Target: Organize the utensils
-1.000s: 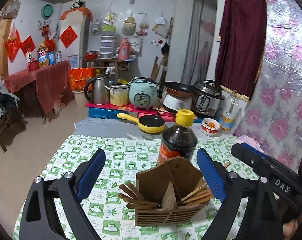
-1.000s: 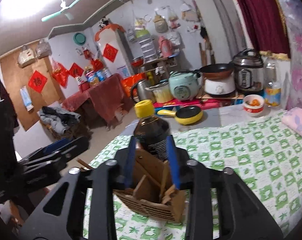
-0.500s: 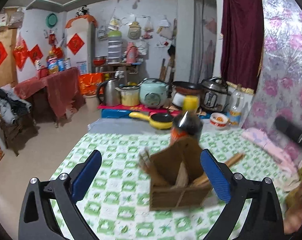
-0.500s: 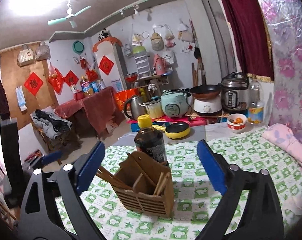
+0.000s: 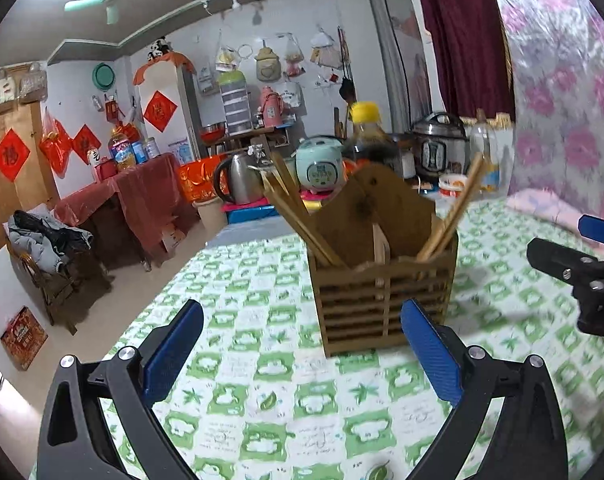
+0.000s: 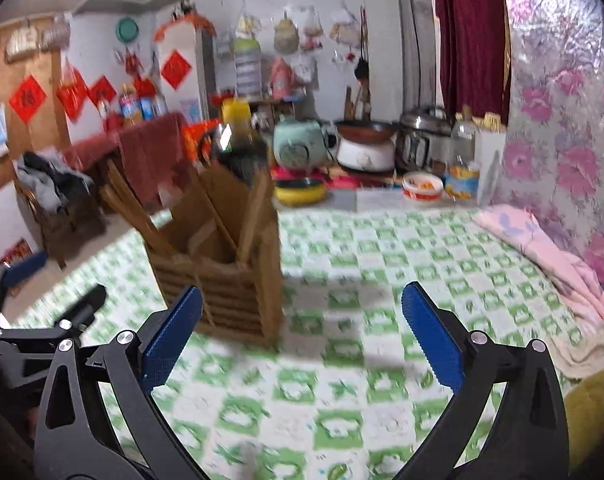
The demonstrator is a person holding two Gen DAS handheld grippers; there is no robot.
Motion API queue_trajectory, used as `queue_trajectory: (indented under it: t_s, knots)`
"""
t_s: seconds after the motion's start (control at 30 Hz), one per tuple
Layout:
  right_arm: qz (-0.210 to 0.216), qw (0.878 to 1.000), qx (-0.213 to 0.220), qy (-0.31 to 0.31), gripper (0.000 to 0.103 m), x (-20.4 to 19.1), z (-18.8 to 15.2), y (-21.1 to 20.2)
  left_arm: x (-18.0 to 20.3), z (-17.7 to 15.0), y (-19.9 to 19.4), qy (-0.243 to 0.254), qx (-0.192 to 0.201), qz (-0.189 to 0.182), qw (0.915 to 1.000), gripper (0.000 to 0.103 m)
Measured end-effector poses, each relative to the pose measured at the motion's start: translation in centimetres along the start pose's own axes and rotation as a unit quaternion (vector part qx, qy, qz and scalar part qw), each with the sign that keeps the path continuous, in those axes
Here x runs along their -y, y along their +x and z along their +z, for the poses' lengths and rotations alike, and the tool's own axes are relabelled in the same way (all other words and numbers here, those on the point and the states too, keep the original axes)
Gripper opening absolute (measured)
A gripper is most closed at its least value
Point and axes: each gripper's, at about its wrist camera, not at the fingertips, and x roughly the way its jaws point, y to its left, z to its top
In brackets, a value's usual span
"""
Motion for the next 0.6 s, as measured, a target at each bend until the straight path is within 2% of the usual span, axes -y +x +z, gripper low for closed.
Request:
queue_trajectory:
  t_s: [0.1, 0.4, 0.6]
  knots:
    - [0.0, 1.0, -0.021, 0.012, 0.097, 0.4, -0.9, 0.8, 0.1, -0.7, 0.7, -0.002, -0.018, -0.005, 0.9998, 0.097]
    - [-0.018, 1.0, -0.006, 0.001, 0.097, -0.3, -1.6, 0.1, -0.7, -0.9, 1.3, -0.018, -0.046, -0.005, 0.9988, 0.097]
    - [-0.01, 1.0, -0.009, 0.016, 0.097, 0.2, -1.9, -0.2, -0.8, -1.0, 1.5, -0.023, -0.057, 0.018, 0.9979, 0.097]
